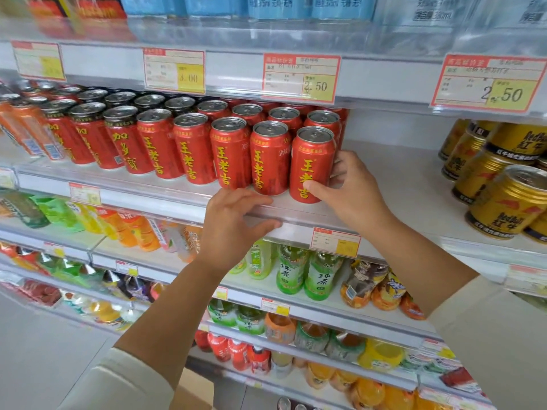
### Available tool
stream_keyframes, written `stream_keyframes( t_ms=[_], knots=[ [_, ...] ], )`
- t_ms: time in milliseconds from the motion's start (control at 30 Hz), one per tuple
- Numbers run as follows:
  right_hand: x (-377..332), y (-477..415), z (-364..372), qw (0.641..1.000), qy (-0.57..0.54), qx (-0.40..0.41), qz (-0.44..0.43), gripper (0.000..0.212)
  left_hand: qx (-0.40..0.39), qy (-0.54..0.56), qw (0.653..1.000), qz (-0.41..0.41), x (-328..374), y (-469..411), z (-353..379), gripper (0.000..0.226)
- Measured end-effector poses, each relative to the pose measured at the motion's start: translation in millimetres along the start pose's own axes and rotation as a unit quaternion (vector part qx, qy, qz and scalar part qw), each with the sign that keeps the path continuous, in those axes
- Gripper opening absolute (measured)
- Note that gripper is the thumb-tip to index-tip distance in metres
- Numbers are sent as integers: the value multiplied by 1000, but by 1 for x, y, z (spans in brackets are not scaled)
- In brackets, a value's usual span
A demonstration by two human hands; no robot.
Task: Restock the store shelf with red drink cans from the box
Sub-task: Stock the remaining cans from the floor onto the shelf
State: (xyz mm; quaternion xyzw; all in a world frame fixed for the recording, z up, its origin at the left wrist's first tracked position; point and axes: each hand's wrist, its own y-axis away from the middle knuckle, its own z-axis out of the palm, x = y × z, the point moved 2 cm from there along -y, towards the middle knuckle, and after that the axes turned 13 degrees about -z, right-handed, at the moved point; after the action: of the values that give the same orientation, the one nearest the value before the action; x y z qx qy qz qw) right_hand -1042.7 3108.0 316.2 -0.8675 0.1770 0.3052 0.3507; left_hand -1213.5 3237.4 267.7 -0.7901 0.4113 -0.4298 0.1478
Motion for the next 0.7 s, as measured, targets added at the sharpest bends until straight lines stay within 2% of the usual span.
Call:
stream_keyframes(
  t_ms=[333, 400, 500, 567, 600, 667, 700],
  knots=[
    [-4, 4, -1, 999, -15, 25, 42, 82, -6, -2, 1000, 10, -6, 2, 1, 46],
    [-13, 14, -9, 994, -28, 99, 37, 78, 10, 4, 1000, 29, -2, 6, -1, 42],
    [-30, 52, -24, 969, -29, 246, 2, 54, 20, 36, 994, 98, 18, 28, -4, 29],
    [-34, 95, -31, 954, -27, 298, -3, 39, -25, 74, 983, 164, 32, 57, 3, 22],
    [-33, 120, -32, 949, -29, 313, 4, 33, -78, 97, 975, 181, 36, 74, 11, 22],
    [-19, 172, -31, 947, -21, 316, 46, 26, -213, 126, 955, 167, 35, 110, 35, 24],
    [-4, 203, -29, 948, -7, 305, 93, 23, -279, 129, 941, 140, 32, 131, 53, 27]
  ],
)
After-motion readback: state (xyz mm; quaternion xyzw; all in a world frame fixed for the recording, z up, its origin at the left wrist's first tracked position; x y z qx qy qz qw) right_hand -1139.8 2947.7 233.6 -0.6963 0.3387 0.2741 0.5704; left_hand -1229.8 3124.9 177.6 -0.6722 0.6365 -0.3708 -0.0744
